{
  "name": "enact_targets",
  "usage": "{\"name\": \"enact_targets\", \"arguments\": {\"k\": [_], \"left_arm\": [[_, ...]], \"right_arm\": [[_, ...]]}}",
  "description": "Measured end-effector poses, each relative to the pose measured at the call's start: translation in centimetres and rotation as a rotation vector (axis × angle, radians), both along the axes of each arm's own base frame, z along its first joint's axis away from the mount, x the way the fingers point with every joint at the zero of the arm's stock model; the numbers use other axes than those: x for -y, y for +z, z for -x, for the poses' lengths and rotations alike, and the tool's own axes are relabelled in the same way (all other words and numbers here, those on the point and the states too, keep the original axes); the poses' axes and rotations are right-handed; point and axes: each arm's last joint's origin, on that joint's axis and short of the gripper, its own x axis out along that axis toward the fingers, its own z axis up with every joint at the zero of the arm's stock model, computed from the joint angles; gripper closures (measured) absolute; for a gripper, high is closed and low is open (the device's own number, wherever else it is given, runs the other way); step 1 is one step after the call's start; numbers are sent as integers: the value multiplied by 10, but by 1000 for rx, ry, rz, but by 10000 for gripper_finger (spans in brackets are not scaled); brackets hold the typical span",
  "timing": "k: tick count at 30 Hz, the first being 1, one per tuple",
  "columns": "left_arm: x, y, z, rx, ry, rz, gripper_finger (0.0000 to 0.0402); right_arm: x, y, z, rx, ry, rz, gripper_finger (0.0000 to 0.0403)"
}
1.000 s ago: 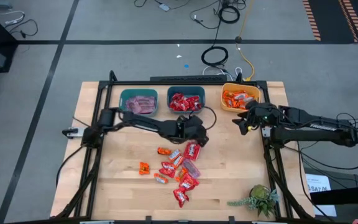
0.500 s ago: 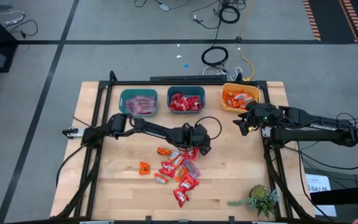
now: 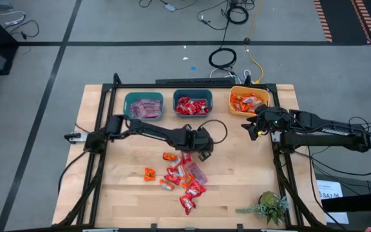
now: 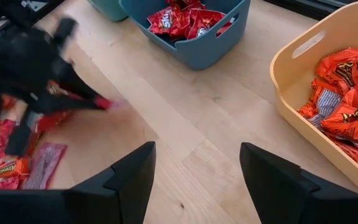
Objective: Sort candy
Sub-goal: Put the red chocolate into the green bin
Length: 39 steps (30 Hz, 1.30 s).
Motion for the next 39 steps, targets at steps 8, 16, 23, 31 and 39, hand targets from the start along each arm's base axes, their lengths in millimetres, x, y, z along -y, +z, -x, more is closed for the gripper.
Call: {"name": "enact_targets", "arguments": {"k": [8,16,23,31,39], "left_arm": [[-12,78,42,5,83,-148,382],[-49,109,118,71,253,-153,383],[-86,88,201,138,410,-87,384],[-123,77,253,132,465,-131,377],[-168,73,278,86,526,-63,372]], "right_arm": [[0,1,0,16,-12,-12,177],[0,3,-2,57,-42,-33,177],[2,8,-7,135,-63,-39,177],[3,5,-13,135,-136,-104,177],[4,3,-19,154,-176,-156,177]]}}
